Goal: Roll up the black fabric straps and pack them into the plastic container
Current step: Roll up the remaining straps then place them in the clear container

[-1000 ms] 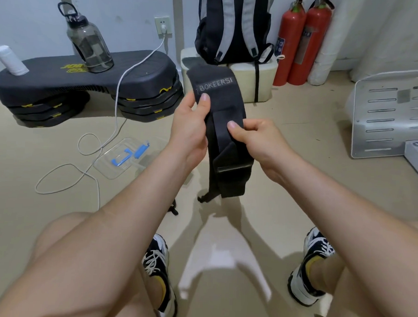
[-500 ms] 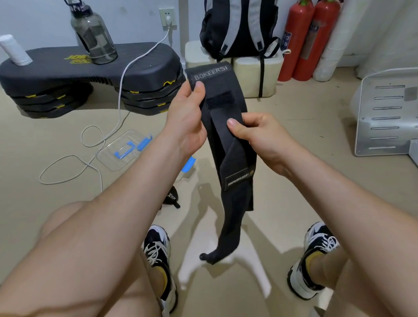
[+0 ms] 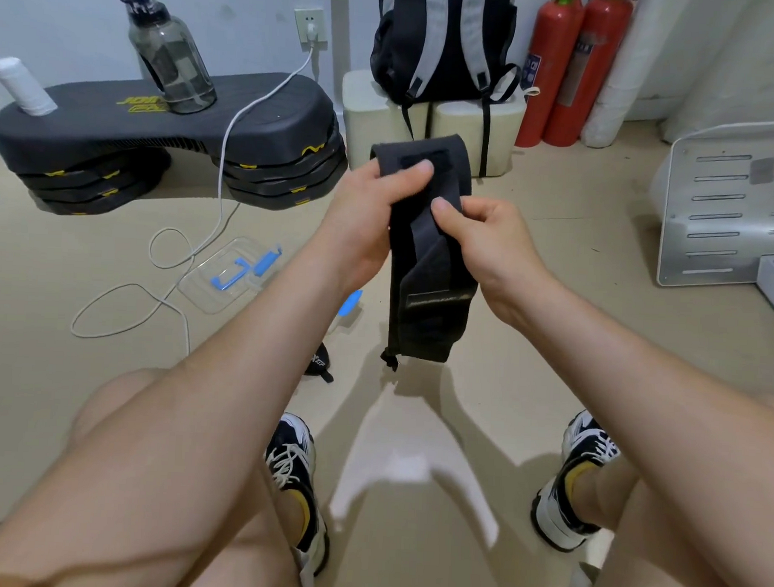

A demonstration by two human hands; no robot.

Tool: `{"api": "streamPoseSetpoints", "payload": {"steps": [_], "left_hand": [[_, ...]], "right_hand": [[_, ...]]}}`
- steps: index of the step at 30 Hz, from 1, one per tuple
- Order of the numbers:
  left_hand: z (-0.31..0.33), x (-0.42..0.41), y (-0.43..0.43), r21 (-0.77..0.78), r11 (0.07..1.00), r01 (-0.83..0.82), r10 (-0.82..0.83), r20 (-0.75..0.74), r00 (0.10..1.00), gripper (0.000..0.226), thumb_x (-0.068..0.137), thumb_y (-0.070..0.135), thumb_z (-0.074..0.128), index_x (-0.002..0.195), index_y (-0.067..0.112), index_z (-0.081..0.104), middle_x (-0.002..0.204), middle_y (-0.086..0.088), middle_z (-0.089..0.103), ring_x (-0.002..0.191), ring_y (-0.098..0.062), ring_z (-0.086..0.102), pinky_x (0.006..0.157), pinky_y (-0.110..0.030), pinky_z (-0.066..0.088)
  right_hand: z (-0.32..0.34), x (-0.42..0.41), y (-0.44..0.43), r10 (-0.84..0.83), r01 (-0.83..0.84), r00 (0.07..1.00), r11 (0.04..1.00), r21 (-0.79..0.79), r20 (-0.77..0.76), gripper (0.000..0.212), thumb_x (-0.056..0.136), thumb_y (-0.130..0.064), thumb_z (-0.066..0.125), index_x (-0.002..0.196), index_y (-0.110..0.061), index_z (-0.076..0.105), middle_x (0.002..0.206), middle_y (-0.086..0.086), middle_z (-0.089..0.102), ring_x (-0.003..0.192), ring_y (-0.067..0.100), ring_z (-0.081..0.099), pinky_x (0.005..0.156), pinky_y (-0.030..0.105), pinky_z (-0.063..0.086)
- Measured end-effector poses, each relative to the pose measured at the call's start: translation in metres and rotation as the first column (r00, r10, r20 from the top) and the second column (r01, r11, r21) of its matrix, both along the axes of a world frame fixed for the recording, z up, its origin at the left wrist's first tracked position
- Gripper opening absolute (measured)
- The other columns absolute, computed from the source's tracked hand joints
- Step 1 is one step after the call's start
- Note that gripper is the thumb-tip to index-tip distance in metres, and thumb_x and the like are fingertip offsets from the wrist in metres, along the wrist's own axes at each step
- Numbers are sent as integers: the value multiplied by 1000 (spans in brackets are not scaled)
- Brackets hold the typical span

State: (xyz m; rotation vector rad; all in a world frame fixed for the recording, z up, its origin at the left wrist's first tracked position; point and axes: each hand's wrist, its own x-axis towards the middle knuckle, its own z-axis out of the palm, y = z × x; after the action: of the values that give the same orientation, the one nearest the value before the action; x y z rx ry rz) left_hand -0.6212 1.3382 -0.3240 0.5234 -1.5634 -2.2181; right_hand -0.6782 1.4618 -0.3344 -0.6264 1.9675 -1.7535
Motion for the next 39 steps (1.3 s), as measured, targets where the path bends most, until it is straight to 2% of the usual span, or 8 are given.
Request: {"api": "streamPoseSetpoints", "payload": {"steps": [4, 11, 14, 17, 21, 29, 35, 39], "left_hand": [[-8, -1, 9, -61, 998, -5, 4, -22, 1000, 23, 101, 11, 51, 119, -2, 60, 109, -20, 70, 101, -31, 69, 89, -41, 57], [-4, -6, 3, 96, 975, -201, 198, 31, 980, 26, 107, 27, 38, 106, 12, 60, 104, -11, 72, 99, -28, 70, 88, -43, 58], [-7, -5, -18, 89, 922, -376, 367, 102, 925, 23, 107, 27, 39, 113, 14, 57, 112, -8, 71, 103, -24, 69, 91, -49, 56], [-7, -4, -18, -14, 949, -315, 315, 92, 945, 27, 107, 27, 40, 116, 12, 60, 111, -7, 72, 102, -23, 70, 91, -44, 57], [-10, -3, 5, -15, 990, -139, 140, 53, 989, 28, 107, 28, 38, 113, 14, 61, 113, -10, 72, 106, -25, 69, 94, -42, 56], [-9, -3, 13, 86, 992, -87, 88, -2, 996, 34, 107, 32, 36, 121, 10, 57, 120, -16, 69, 108, -29, 68, 95, -45, 55], [-11, -3, 16, 40, 993, -109, 109, -3, 994, 32, 107, 31, 38, 120, 10, 58, 110, -11, 72, 100, -25, 71, 84, -37, 59], [-14, -1, 19, 14, 995, -103, 103, -18, 995, 22, 101, 15, 54, 119, 3, 59, 109, -16, 71, 103, -31, 69, 92, -44, 57]], "right_hand": [[0, 1, 0, -9, 10, 1000, 1000, 10, -20, 31, 101, -23, 55, 99, 6, 69, 98, 26, 70, 79, 27, 69, 73, 38, 56], [0, 3, -1, 8, 14, 968, 996, 84, -252, 33, 100, -26, 54, 96, 6, 65, 96, 28, 65, 91, 39, 63, 80, 52, 52], [5, -2, 6, -20, 65, 934, 991, 114, -357, 28, 100, -26, 54, 83, -6, 65, 90, 12, 66, 88, 24, 61, 82, 40, 50], [11, -6, 10, 35, -12, 967, 996, 91, -253, 32, 101, -23, 53, 73, -10, 59, 71, -6, 57, 71, 7, 53, 69, 25, 42], [4, -4, 4, 89, -83, 989, 995, 55, -119, 41, 102, -22, 52, 99, 18, 55, 78, 24, 55, 73, 21, 51, 69, 33, 39], [-3, -5, 1, 25, -25, 1000, 998, 49, -11, 45, 102, -28, 52, 103, 16, 56, 82, 17, 57, 75, 25, 56, 70, 37, 44], [-6, -3, -4, -17, 19, 999, 998, 57, -48, 49, 100, -33, 53, 104, 15, 58, 97, 37, 62, 78, 40, 63, 69, 47, 48], [-8, 1, -8, -59, 68, 994, 993, 97, -93, 47, 99, -34, 54, 99, 13, 62, 101, 36, 63, 83, 44, 66, 68, 51, 52]]}}
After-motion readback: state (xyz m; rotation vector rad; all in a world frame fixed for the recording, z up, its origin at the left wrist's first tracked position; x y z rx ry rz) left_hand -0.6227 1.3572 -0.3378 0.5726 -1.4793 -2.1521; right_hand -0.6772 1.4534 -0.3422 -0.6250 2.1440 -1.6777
